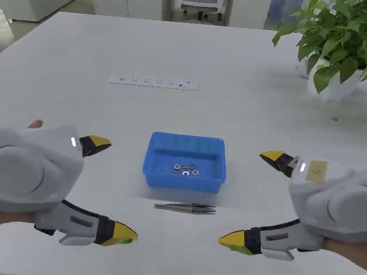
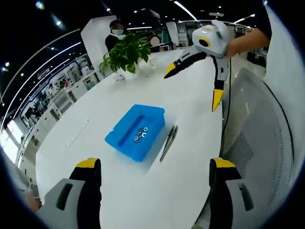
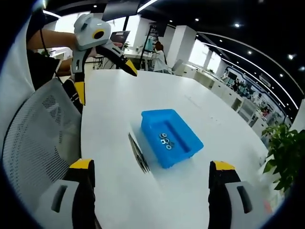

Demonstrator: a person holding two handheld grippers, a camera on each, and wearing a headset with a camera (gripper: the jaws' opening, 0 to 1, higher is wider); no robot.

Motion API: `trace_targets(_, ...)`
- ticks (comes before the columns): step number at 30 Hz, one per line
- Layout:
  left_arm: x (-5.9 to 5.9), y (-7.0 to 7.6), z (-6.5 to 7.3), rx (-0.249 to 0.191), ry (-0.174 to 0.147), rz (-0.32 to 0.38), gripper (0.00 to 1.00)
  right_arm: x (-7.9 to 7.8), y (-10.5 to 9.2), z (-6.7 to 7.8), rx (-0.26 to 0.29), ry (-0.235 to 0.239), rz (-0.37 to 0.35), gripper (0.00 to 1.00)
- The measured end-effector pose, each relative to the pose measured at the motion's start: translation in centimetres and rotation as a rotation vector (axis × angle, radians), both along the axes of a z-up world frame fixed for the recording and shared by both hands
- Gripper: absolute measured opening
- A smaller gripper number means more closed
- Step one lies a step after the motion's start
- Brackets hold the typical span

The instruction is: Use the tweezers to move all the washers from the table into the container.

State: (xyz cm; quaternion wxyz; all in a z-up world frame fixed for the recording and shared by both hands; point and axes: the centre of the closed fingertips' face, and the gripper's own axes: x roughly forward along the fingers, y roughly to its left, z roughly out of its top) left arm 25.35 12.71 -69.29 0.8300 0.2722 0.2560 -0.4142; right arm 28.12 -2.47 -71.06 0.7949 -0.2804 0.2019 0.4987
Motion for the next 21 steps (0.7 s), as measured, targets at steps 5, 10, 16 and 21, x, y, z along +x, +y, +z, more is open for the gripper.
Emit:
trace_targets(5, 0.0, 0.1, 0.1, 0.016, 0.003, -0.013, 0.99, -0.3, -0.1, -0.2, -0.017, 0.002, 0.0, 1.0)
trace_targets(10, 0.1, 0.0, 0.3, 0.013, 0.001, -0.019, 0.99, -0.4, -0.2, 0.1, -0.014, -0.01, -0.012, 1.0)
trace_targets(16, -0.3, -0.7, 0.2, -0.008, 0.034, -0.036, 0.99, -0.3, -0.5, 0.6, -0.004, -0.03, -0.036, 1.0)
trace_targets(21, -0.7, -0.9, 0.2, -0.016, 0.047, -0.045, 0.99, -0.5, -0.6, 0.6, -0.005, -0.024, -0.042, 1.0)
